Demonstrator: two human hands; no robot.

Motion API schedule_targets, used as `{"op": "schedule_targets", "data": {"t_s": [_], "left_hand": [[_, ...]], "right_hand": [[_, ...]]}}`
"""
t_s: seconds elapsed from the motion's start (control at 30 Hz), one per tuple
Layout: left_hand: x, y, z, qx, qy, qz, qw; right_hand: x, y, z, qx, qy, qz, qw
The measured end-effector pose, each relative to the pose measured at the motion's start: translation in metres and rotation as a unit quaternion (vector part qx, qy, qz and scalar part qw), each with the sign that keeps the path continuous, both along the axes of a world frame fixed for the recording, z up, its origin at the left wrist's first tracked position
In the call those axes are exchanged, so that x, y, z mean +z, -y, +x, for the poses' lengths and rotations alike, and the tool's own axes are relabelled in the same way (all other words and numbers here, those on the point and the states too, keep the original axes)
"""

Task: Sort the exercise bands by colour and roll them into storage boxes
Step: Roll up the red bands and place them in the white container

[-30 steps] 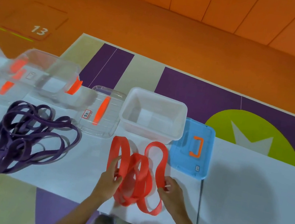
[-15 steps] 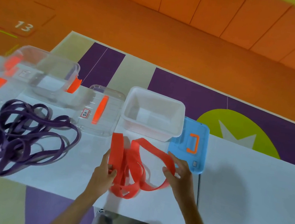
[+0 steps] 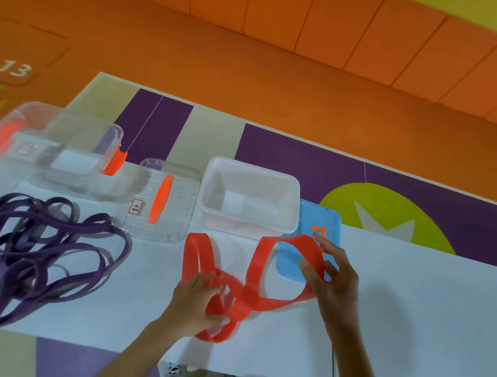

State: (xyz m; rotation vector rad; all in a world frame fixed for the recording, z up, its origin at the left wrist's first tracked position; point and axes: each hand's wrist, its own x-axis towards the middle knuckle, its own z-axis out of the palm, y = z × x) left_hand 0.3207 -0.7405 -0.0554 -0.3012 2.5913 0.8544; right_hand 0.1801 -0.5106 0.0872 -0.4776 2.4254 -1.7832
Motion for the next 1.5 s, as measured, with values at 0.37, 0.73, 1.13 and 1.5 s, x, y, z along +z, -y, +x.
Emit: {"op": "schedule_targets", "data": {"t_s": [0.37,0.73,1.13,1.5], "left_hand": [[0.071,-0.002,-0.026,0.39,-0.177,0.37,0.824],[0.168,0.055,-0.039,0.402,-0.309,0.326,0.798],[0.163,0.08,-0.031,0.288,-0.218,0.174,0.916],[0.14,0.118,0.006,0.267,-0.165,0.227,0.922]], "right_hand": [[0.018,-0.022,-0.015,0.065,-0.019,0.077,0.995],[-0.009,-0.03,-0.023,0.181,0.122,0.18,0.959],[-0.055,0.038,-0.002,0.07,0.369,0.033,0.926],[-0.032,0.059,-0.012,0.063,0.373,-0.042,0.925]]}}
